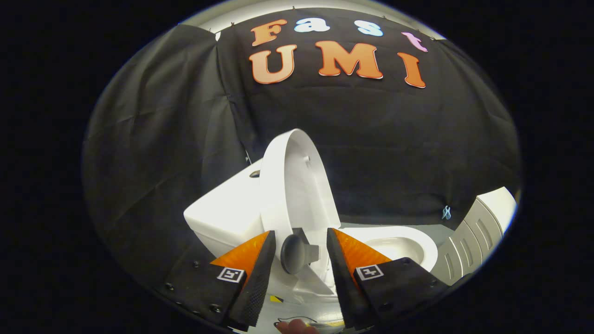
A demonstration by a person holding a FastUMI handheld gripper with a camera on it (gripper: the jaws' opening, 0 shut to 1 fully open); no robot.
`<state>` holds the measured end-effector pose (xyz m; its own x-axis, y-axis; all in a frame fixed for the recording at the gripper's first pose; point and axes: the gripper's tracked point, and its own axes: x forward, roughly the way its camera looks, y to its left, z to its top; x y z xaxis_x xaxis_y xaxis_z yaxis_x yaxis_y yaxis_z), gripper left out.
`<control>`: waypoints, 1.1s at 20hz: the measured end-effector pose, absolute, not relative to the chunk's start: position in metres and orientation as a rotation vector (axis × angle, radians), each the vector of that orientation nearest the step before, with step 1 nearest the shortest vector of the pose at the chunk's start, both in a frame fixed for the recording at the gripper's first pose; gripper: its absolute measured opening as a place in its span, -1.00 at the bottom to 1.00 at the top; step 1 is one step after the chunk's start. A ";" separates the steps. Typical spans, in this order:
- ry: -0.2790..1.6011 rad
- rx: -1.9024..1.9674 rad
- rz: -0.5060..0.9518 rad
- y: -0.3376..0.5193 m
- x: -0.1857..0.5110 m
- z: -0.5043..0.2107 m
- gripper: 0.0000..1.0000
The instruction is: Open the toilet lid.
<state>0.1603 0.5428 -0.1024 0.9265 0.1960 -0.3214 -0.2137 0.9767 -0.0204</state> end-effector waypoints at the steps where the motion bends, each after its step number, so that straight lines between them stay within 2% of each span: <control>1: 0.281 -0.044 0.221 0.539 0.160 -0.086 0.46; 6: 0.142 -0.021 0.203 0.492 0.165 -0.019 0.45; 11: 0.053 -0.022 0.142 0.407 0.162 0.043 0.45; 22: 0.000 -0.135 0.092 0.262 0.132 0.087 0.46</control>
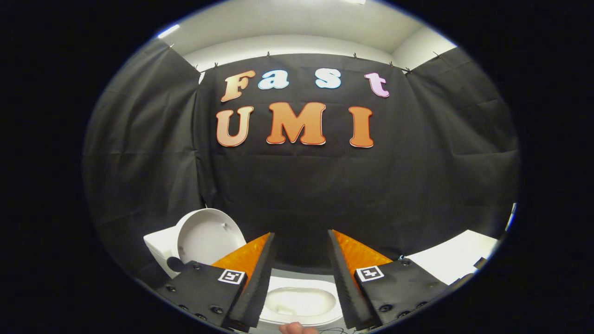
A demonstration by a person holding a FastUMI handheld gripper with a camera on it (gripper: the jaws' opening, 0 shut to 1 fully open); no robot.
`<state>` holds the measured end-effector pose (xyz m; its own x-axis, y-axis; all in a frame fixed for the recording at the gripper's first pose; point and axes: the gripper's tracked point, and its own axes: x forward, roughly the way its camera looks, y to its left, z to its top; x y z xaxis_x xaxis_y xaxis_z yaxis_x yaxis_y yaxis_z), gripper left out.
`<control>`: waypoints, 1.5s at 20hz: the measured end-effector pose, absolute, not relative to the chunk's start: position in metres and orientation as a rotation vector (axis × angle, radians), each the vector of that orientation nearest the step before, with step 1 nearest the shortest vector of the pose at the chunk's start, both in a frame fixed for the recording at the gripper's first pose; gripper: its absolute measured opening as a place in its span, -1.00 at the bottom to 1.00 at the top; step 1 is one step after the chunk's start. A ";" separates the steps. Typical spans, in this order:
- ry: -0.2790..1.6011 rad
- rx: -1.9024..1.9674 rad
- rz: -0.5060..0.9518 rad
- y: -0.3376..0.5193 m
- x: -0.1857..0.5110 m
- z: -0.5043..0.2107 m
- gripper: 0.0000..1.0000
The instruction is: Open the toilet lid.
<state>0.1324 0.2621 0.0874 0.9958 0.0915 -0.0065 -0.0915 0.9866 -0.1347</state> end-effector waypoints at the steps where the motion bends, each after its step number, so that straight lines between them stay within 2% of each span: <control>1: 0.001 -0.130 0.098 0.252 0.128 0.086 0.46; 18: 0.077 -0.011 -0.108 0.047 0.075 0.024 0.46; 26: 0.005 0.036 -0.111 0.005 0.044 0.008 0.45; 30: 0.042 -0.028 -0.150 -0.018 0.046 -0.011 0.45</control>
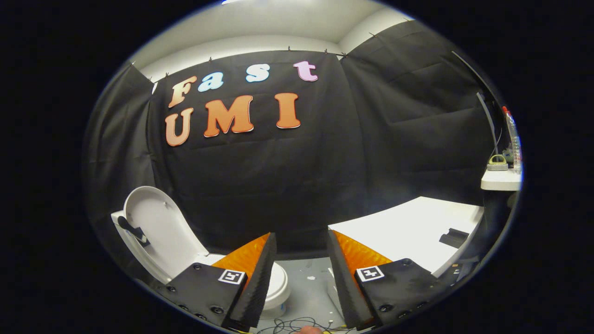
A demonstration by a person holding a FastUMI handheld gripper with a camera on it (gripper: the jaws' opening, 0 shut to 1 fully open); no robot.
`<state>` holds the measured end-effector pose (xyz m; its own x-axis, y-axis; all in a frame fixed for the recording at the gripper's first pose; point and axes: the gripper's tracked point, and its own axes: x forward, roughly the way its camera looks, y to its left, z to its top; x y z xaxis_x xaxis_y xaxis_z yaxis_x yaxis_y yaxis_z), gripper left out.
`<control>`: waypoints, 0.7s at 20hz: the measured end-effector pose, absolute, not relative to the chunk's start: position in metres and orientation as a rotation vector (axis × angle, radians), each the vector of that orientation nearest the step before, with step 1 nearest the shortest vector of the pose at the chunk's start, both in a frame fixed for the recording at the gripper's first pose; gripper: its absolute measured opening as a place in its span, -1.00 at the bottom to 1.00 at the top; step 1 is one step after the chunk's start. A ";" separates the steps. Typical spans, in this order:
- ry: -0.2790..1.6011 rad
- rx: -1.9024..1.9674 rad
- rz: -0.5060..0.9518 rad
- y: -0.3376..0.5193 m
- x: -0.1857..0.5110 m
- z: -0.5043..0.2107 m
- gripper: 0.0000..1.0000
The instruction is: Open the toilet lid.
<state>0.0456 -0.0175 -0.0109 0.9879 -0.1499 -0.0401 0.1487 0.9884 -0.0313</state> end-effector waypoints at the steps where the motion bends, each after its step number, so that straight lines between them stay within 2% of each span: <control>1: 0.055 -0.044 -0.152 -0.021 0.046 -0.014 0.45; 14: 0.006 -0.001 -0.129 -0.021 0.038 -0.001 0.46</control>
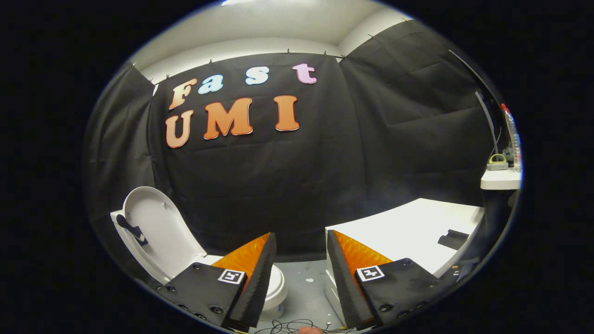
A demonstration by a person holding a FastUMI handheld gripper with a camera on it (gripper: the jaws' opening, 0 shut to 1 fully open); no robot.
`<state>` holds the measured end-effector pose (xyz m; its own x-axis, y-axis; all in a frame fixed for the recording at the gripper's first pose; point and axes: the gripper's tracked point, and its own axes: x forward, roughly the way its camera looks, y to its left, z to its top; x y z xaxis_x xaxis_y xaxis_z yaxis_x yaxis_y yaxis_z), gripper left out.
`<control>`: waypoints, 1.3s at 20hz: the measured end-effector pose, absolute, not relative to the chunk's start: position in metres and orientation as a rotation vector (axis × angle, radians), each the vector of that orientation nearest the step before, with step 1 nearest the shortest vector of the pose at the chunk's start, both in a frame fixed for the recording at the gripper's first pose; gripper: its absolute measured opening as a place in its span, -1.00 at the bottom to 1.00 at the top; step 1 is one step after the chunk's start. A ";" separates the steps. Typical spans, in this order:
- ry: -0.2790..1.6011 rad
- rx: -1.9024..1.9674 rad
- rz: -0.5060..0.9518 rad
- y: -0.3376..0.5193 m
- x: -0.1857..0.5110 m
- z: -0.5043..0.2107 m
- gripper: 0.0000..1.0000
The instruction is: Open the toilet lid.
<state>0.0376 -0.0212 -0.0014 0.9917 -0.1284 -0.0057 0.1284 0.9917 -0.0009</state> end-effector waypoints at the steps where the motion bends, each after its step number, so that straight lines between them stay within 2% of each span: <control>1: 0.011 0.002 -0.122 -0.019 0.039 -0.003 0.46; 26: 0.043 0.002 -0.124 -0.019 0.039 -0.011 0.46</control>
